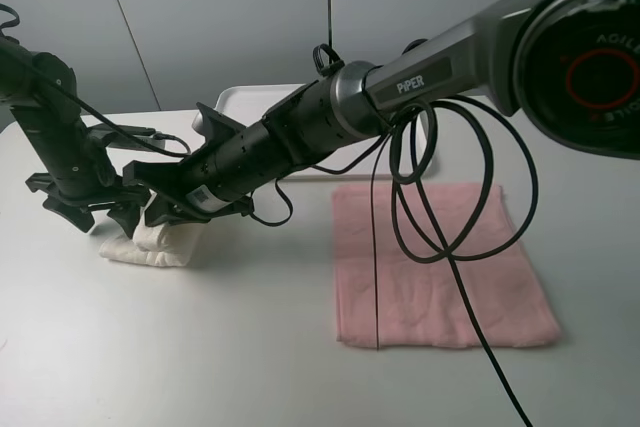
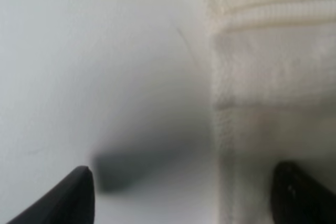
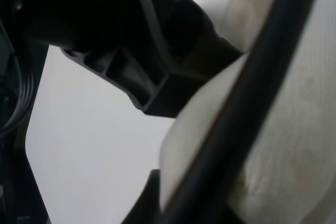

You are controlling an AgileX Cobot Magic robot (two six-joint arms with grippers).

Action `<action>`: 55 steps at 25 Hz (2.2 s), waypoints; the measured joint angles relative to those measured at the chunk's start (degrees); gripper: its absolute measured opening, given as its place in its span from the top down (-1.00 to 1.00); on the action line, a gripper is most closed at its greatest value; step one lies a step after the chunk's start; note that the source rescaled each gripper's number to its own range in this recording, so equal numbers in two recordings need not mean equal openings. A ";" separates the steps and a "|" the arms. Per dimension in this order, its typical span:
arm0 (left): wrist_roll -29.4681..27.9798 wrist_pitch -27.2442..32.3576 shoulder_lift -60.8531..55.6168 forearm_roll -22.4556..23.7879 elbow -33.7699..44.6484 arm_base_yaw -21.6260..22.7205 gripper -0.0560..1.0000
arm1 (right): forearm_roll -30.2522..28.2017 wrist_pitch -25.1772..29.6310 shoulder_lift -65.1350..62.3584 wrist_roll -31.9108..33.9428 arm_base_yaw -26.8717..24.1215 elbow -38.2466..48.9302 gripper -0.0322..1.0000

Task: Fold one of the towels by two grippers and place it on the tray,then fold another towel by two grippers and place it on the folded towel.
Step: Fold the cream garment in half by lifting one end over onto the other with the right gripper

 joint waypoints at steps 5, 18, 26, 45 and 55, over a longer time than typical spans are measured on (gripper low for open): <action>1.88 -0.04 0.00 -1.55 0.00 0.12 -0.80 | 0.87 -0.94 1.17 -0.24 1.10 -1.60 0.86; 6.32 8.17 1.34 -7.35 -6.06 0.57 -0.80 | -2.91 -2.10 1.17 2.03 1.30 -1.62 0.86; 8.08 14.36 -1.31 -8.49 -17.33 0.32 -0.80 | -4.99 -2.20 1.17 3.11 1.37 -1.97 0.86; 12.31 23.17 -2.48 -17.19 -28.90 0.20 -0.80 | 11.56 -16.73 1.17 -2.36 6.88 -4.01 -0.08; 14.00 23.17 -2.48 -18.60 -28.90 0.20 -0.80 | 10.61 -16.85 1.22 -8.33 7.95 -9.55 -0.40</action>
